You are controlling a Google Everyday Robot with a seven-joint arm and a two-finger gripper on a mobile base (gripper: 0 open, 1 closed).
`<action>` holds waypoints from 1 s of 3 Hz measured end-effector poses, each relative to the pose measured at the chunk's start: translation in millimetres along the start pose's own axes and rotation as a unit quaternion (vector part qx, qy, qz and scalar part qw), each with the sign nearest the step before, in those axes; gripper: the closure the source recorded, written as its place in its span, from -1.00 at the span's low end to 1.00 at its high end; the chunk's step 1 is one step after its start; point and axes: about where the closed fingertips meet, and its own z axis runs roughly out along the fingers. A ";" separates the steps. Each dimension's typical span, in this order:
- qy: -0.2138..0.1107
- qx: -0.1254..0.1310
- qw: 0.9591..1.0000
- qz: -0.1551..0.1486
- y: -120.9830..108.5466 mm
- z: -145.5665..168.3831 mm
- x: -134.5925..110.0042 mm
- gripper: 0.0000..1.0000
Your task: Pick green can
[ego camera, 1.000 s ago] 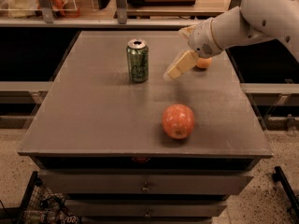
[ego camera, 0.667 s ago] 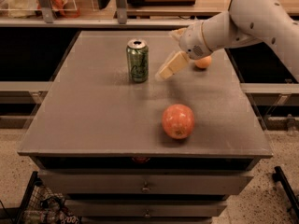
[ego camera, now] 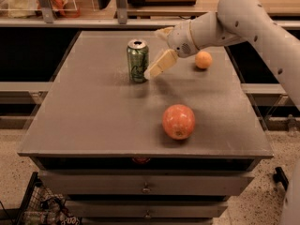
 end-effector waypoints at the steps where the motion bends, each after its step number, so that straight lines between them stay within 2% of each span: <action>1: -0.021 -0.027 0.999 -0.012 6.0 13.9 -14.7 -1.00; 2: -0.033 -0.050 0.998 -0.015 11.2 27.0 -20.6 -0.92; 3: -0.038 -0.062 0.997 -0.015 14.9 33.2 -22.7 -0.54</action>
Offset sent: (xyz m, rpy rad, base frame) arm -0.0051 0.0465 0.0017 0.0767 0.0269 0.1572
